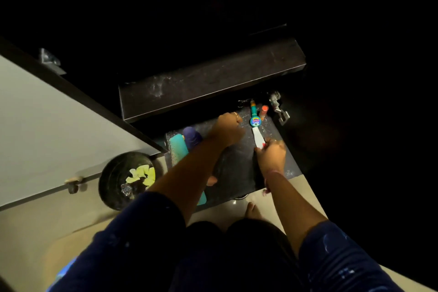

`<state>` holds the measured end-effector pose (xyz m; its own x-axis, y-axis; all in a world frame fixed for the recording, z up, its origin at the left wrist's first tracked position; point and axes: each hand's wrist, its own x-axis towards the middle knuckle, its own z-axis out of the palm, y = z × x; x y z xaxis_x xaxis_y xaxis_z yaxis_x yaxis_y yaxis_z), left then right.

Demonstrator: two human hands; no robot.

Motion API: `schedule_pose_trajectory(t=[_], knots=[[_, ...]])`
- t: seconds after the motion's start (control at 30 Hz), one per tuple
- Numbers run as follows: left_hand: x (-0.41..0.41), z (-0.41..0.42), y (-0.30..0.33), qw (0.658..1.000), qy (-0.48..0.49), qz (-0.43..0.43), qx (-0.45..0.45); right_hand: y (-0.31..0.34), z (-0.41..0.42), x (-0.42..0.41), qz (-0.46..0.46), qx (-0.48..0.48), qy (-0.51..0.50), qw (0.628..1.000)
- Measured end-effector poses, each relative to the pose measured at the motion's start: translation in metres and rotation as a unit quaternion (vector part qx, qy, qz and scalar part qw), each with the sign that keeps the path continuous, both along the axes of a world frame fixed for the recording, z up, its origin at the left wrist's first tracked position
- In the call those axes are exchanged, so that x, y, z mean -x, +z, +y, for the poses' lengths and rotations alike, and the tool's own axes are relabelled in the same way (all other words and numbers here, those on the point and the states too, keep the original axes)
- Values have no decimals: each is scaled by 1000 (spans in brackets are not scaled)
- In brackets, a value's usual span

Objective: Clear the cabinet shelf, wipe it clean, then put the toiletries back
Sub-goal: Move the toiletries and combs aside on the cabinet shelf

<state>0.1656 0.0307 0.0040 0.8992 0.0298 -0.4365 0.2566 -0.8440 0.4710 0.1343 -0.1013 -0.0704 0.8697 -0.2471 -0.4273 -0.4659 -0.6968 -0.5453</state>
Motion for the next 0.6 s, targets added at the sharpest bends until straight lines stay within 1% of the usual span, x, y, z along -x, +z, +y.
schedule_pose_trajectory(t=[0.1, 0.3, 0.43, 0.5, 0.6], knots=[[-12, -26, -25, 999, 46, -13, 7, -9, -8, 3, 16, -7, -11, 1000], [-37, -52, -63, 997, 76, -33, -8, -23, -21, 0, 11, -59, 15, 998], [-43, -56, -76, 997, 77, -21, -8, -24, -21, 0, -1, -105, -14, 994], [-46, -54, -78, 997, 73, -27, -10, -24, -20, 2, 0, -115, -17, 993], [-48, -52, -78, 997, 52, -35, -37, -24, -18, 6, -4, -117, -21, 993]])
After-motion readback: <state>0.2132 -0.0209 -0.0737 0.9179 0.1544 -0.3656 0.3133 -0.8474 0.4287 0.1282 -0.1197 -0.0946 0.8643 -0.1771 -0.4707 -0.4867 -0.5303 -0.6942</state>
